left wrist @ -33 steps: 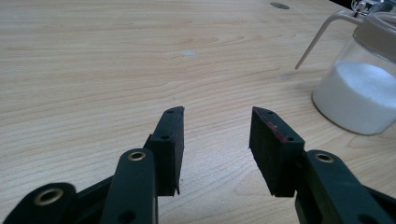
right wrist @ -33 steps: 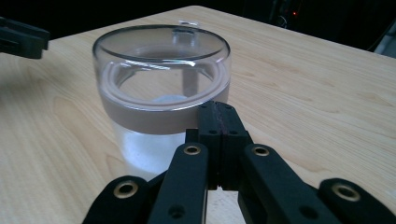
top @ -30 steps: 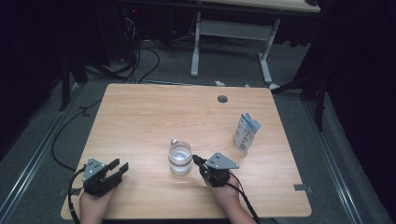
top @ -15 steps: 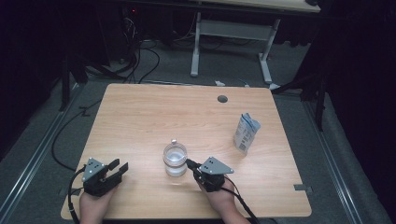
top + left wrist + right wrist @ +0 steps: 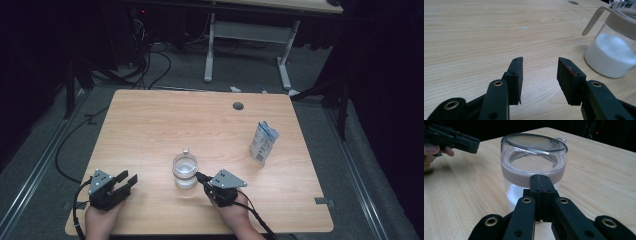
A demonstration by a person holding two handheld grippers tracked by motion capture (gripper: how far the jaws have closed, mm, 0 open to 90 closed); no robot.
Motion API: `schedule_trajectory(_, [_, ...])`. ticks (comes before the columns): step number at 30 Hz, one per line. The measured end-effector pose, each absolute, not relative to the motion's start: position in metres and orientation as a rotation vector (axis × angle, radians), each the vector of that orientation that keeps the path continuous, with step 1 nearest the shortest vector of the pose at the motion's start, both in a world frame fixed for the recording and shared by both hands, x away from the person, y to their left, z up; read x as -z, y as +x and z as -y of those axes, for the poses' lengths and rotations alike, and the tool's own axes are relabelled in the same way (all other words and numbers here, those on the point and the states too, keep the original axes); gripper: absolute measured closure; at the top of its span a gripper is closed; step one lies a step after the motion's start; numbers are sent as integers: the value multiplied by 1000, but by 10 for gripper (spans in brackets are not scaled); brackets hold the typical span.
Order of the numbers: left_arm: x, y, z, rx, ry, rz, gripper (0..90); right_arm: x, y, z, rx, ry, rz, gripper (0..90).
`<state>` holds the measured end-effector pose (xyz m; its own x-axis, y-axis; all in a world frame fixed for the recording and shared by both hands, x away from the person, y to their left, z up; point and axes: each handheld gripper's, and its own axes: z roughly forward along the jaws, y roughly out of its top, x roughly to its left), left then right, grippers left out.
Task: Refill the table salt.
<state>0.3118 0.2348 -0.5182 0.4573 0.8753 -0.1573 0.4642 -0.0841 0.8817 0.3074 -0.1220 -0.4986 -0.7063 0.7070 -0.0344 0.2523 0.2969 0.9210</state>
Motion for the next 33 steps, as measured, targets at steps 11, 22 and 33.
schedule_trajectory(11, [518,312,-234,-520,1722,-1155,568,497,310,144,-1348,884,-2102,898])
schedule_trajectory(22, [519,311,-231,-523,1732,-1147,564,500,313,221,-1252,1052,-1966,888])
schedule_trajectory(33, [520,307,-227,-529,1724,-1131,555,498,293,312,-1205,1255,-1780,779])
